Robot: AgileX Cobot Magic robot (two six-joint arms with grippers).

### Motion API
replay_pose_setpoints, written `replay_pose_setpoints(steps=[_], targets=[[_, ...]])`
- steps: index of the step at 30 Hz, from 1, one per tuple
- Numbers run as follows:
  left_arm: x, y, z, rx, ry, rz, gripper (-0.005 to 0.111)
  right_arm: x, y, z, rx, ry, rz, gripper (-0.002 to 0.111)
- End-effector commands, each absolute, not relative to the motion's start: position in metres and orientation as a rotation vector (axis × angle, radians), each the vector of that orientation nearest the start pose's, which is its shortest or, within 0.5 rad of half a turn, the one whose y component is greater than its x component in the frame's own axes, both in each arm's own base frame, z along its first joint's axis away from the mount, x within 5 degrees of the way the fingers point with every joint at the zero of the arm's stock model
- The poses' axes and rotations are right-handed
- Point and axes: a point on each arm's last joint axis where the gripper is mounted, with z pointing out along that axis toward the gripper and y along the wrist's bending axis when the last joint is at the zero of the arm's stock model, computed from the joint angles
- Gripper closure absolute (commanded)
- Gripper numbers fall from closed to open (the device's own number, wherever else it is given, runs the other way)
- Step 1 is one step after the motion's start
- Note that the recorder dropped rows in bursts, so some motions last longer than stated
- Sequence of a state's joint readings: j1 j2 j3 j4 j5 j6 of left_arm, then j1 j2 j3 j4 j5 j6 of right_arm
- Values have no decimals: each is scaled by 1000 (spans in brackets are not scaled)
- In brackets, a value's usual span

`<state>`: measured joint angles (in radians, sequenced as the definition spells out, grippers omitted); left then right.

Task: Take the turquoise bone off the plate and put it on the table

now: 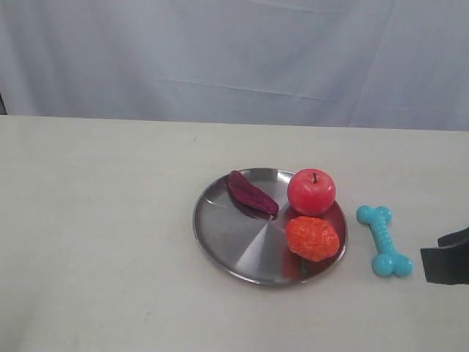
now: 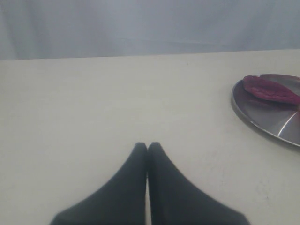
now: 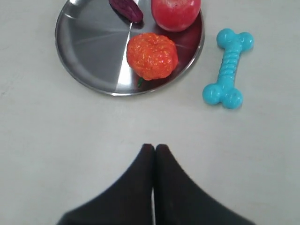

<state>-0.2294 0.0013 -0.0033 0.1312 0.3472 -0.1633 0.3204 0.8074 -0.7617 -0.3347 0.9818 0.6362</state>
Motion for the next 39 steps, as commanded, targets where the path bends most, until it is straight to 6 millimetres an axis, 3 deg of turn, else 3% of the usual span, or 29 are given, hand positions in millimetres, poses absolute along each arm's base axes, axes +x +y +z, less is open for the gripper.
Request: replay_pose_setpoints(steps=[1,6,12,21,35,39], targets=[[53,-8,182,142,1824,-153,107,140,17,322,216,2319,-17,109],[53,-8,182,142,1824,-153,107,136,15,328,144,1948,136,109],[53,-8,182,142,1824,-153,107,115,4,314,141,1578,191,109],[53,-8,182,145,1824,-151,107,83,-16,285,306,1483,29,109],[53,-8,182,145,1824,-151,107,69,-13,285,247,1422,-26,109],[53,-8,182,145,1824,-151,107,62,-12,272,198,1417,-87,109]])
